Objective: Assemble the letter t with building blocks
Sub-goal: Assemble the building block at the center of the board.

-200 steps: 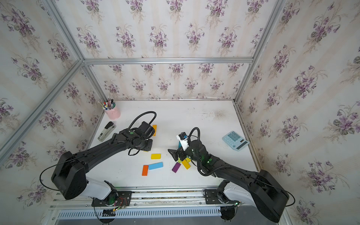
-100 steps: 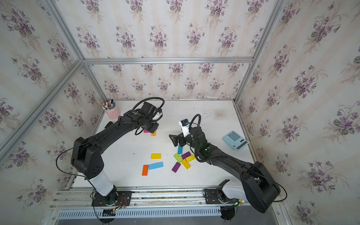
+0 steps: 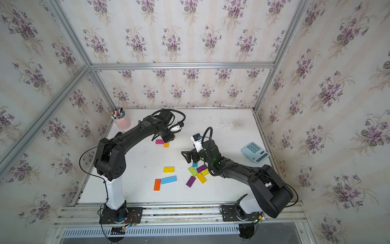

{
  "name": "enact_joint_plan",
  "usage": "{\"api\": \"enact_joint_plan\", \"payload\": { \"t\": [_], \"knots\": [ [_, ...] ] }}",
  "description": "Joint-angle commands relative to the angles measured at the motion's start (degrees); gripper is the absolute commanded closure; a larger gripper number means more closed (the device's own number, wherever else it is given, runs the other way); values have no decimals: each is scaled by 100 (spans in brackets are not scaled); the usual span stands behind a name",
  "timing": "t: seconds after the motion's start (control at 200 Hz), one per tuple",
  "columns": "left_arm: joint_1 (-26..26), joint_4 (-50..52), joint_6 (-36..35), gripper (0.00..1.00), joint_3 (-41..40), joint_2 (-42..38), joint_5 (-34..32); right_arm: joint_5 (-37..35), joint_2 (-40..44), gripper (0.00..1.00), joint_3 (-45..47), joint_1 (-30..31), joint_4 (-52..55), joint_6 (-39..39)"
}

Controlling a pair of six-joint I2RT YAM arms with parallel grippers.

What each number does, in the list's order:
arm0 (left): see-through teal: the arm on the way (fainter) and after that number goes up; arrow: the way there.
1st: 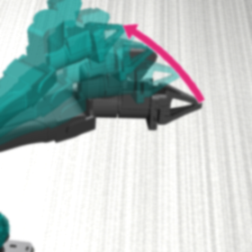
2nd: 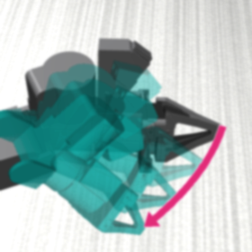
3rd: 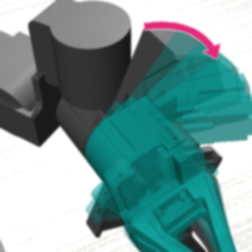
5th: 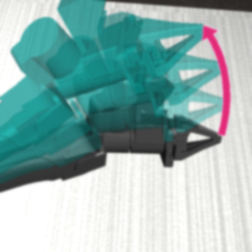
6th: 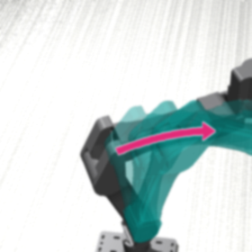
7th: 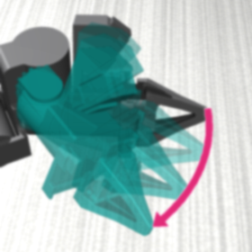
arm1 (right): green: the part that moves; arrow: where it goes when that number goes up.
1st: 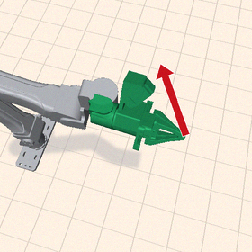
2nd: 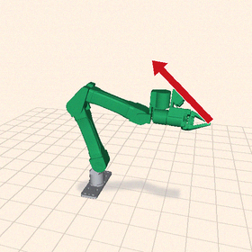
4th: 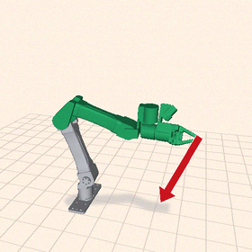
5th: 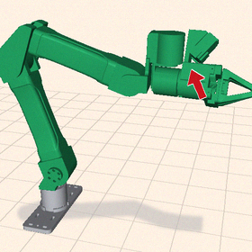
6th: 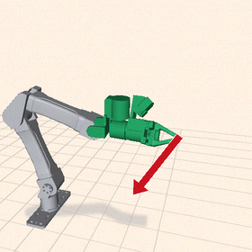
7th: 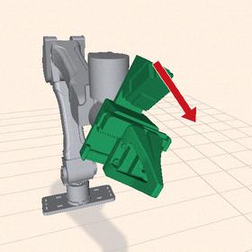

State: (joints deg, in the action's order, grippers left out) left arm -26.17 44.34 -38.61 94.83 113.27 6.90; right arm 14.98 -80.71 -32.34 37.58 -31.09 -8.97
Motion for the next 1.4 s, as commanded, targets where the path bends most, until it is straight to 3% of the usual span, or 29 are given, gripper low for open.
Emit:
{"api": "enact_joint_plan", "payload": {
  "t": [0.0,0.21,0.375,0.734,1.394],
  "knots": [
    [-2,-255,-1007,80,46,91,236,141,29,0,17,3,-332,15],
    [7,-80,-2075,79,291,486,120,120,36,0,8,3,-262,48],
    [25,-40,-2519,79,531,837,227,93,39,0,8,3,-240,76],
    [77,207,-2735,79,911,1393,400,123,-59,0,-9,3,-260,74],
    [156,285,-2948,79,905,1636,488,136,-182,0,-52,3,-241,98]
  ]
}}
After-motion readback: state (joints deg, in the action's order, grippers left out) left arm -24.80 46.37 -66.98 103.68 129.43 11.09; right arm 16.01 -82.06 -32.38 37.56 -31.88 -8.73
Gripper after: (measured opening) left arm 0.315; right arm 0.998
